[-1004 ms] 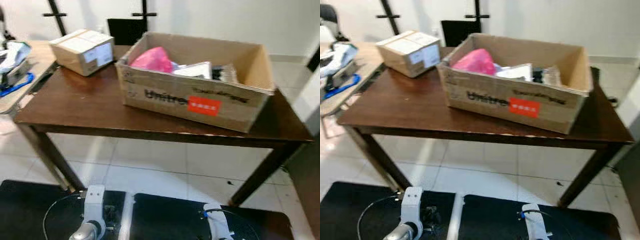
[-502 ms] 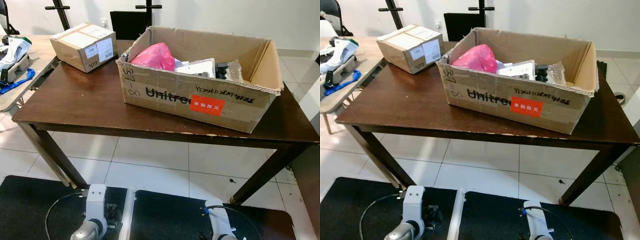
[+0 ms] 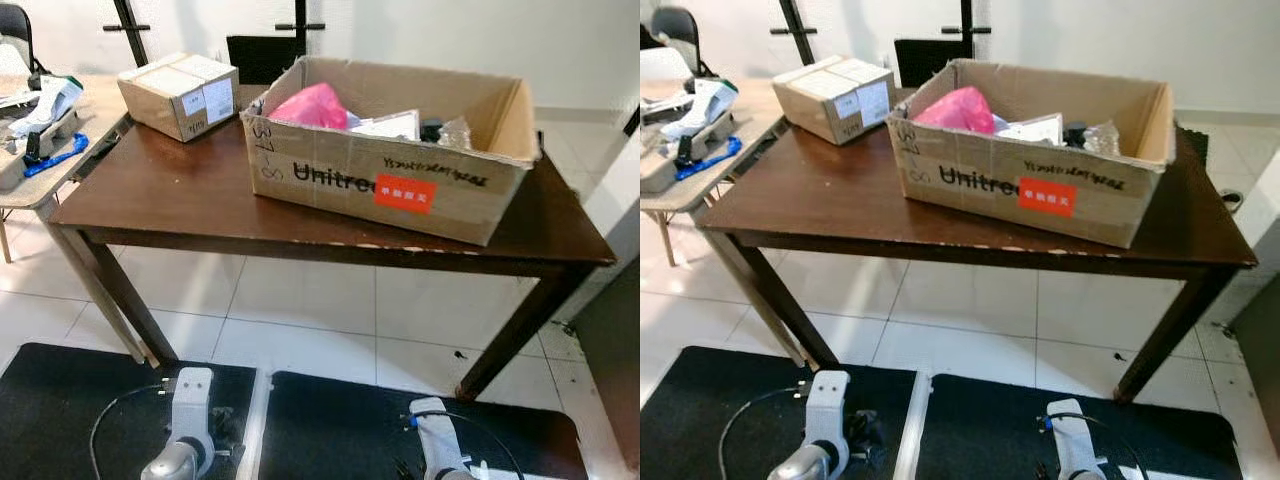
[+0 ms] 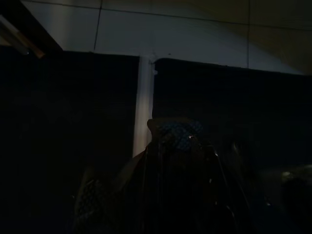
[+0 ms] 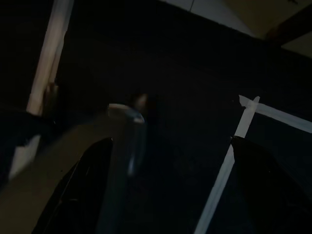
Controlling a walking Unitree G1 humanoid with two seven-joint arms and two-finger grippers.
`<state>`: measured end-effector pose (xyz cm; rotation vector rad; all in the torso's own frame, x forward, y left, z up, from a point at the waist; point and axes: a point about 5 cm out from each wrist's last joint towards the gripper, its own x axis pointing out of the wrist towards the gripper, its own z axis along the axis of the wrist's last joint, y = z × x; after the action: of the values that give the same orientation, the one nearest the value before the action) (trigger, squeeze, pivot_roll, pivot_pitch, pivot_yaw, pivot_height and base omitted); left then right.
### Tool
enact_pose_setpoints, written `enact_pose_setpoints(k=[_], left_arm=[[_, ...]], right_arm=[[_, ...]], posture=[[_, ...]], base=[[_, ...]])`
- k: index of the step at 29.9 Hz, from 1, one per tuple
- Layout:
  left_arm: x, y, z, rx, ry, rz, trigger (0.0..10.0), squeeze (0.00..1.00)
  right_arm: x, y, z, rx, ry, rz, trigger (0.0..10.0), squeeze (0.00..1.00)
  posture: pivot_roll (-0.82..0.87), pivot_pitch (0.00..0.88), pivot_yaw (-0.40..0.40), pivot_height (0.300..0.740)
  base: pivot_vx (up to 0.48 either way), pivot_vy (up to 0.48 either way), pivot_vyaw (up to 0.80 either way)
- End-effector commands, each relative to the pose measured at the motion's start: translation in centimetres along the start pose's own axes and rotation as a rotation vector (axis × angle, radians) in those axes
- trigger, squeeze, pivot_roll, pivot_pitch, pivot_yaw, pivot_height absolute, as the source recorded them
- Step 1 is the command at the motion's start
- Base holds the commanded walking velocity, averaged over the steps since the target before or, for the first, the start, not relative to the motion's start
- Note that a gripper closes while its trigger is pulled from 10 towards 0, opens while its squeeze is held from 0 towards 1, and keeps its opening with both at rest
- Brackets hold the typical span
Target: Picking trash to rubbish bin
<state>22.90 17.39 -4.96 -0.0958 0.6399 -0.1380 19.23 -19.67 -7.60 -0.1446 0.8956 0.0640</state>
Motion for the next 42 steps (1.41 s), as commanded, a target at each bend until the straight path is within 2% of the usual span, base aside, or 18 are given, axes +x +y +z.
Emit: enact_pose_setpoints(k=[1, 24, 35, 37, 42], left_arm=[[-0.38, 0.11, -1.14, -0.008, 0.042, 0.008, 10.0, 0.0], [-0.23, -0.01, -1.07, -0.058, 0.05, 0.009, 10.0, 0.0], [-0.21, 0.02, -0.88, -0.042, 0.037, 0.01, 10.0, 0.0], [-0.21, -0.12, -0.78, -0.024, 0.024, 0.0, 10.0, 0.0], [-0.18, -0.5, -0.74, -0.006, 0.016, -0.025, 10.0, 0.0]], right_arm=[[0.01, -0.06, 0.03, -0.001, 0.003, 0.002, 10.0, 0.0], [0.12, -0.04, 0.56, -0.012, -0.011, 0.01, 10.0, 0.0], [0.11, -0.07, 0.46, -0.03, -0.004, 0.006, 10.0, 0.0], [0.1, -0.04, 0.36, -0.009, 0.0, 0.005, 10.0, 0.0], [0.09, 0.01, 0.31, 0.01, 0.0, 0.009, 10.0, 0.0]], posture=[[-0.07, 0.101, 0.046, 0.74], [-0.08, 0.106, 0.035, 0.74], [-0.08, 0.108, 0.038, 0.74], [-0.08, 0.111, 0.038, 0.74], [-0.08, 0.114, 0.039, 0.74]], base=[[-0.322, 0.0, 0.0], [-0.01, 0.0, 0.0], [0.046, 0.0, 0.0], [0.0, 0.0, 0.0], [0.0, 0.0, -0.73]])
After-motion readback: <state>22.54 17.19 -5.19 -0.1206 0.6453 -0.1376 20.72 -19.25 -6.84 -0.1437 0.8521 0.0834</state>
